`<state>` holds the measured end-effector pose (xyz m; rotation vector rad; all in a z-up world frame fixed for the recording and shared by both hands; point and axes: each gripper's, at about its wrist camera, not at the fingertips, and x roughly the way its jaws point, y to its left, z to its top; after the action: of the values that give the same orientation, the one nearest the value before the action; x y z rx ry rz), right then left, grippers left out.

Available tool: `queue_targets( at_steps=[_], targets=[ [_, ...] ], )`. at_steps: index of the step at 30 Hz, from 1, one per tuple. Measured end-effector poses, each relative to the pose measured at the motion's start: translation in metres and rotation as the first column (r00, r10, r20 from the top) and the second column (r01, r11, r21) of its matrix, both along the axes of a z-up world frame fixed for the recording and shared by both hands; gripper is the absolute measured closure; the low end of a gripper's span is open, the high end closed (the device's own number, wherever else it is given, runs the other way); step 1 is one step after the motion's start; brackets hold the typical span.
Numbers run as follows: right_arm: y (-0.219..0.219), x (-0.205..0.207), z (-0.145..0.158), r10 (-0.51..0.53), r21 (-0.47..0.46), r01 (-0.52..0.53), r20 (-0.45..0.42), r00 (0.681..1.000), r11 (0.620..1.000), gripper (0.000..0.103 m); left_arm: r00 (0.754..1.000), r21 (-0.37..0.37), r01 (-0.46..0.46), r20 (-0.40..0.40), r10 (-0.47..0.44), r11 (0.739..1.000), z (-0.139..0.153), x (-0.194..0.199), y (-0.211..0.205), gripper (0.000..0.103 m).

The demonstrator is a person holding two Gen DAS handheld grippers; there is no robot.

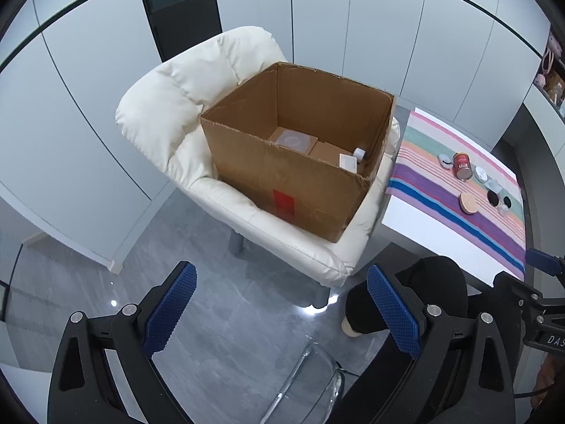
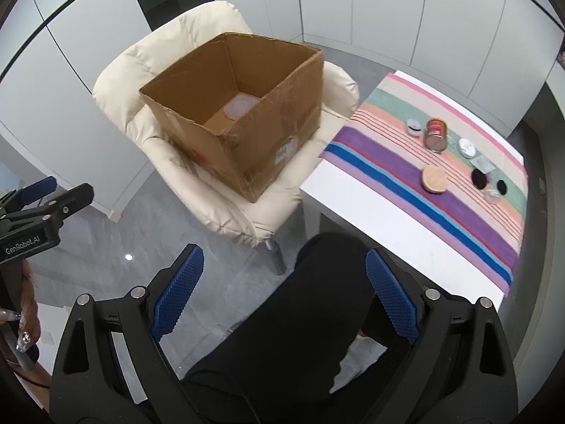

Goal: Organize objects
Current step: 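Move both open tools over the items on the striped cloth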

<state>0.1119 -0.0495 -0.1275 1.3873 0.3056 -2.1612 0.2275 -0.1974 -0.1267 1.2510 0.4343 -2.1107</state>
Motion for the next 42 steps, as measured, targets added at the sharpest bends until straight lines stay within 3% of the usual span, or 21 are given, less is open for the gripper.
queue_targets(
  at_steps=[22,42],
  targets=[
    [-0.007,0.029,0.019,0.006,-0.003,-0.006,-0.041,0.999,1.000,0.008,1.000,0.023,-0.020,-0.013,0.020,1.000,-0.001,0.032,0.003,0.005],
    [0.008,0.027,0.023,-0.016,-0.009,0.015,-0.045,0.999,1.000,0.008,1.000,0.020,-0.002,-0.016,0.002,1.000,0.004,0.029,0.009,0.005]
  ],
)
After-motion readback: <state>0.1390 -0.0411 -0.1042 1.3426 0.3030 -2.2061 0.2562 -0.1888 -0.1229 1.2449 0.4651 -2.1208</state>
